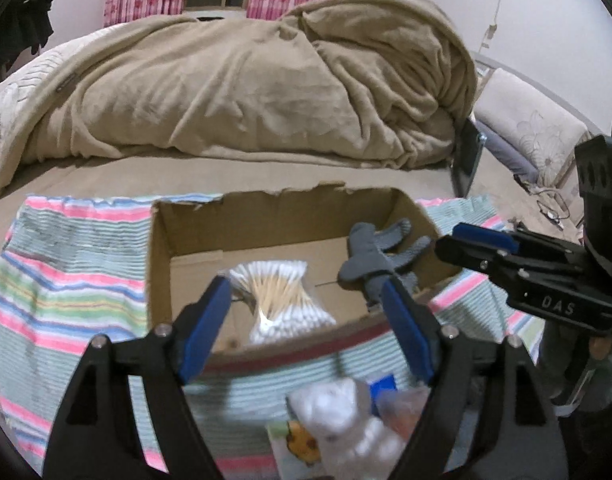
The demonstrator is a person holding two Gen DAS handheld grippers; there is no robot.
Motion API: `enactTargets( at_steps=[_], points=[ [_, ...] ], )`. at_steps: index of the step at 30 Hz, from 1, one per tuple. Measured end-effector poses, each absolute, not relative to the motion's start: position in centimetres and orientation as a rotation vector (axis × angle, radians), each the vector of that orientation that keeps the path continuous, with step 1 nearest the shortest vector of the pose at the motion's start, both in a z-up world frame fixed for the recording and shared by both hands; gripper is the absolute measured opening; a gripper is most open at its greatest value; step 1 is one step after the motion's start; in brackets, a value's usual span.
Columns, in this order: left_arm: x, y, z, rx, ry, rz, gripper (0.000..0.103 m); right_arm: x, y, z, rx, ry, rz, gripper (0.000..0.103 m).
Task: Organize objects
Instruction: 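Lower the swab bag and grey gloves into the cardboard box and open both tools, then grasp the white gloves with the left tool while the right tool grasps grey knit gloves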
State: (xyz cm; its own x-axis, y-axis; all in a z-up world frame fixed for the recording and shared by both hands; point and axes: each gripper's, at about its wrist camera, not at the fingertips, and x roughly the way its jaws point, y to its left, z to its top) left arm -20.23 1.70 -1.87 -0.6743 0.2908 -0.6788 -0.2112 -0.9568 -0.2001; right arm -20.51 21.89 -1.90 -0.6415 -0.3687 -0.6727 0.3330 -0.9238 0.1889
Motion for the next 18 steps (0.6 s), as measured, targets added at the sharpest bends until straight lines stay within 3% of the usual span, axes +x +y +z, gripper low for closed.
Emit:
enactTargets(
  at_steps=[7, 11, 13, 18],
  points=[
    [-16.0, 0.4, 0.7, -1.026, -0.261, 2.642, 0.079, -16.9, 21.6, 0.4, 1.011, -0.059, -2.562, 0.045],
    [-13.7, 0.3, 2.0, -0.987, -0.26, 2.66, 0.082, -14.4, 21.3, 1.7, 0.956, -0.037, -2.57, 0.058],
    [-12.5, 0.2, 2.5, -0.972, -0.262, 2.669, 0.088, -13.4, 21.2, 2.2, 0.939, -0.031, -2.573, 0.059],
    [-9.7, 0.2, 3.1, -0.948, -0.262, 2.668, 0.089, -11.2, 21.0, 3.0, 0.914, -0.009, -2.577, 0.061]
  ],
)
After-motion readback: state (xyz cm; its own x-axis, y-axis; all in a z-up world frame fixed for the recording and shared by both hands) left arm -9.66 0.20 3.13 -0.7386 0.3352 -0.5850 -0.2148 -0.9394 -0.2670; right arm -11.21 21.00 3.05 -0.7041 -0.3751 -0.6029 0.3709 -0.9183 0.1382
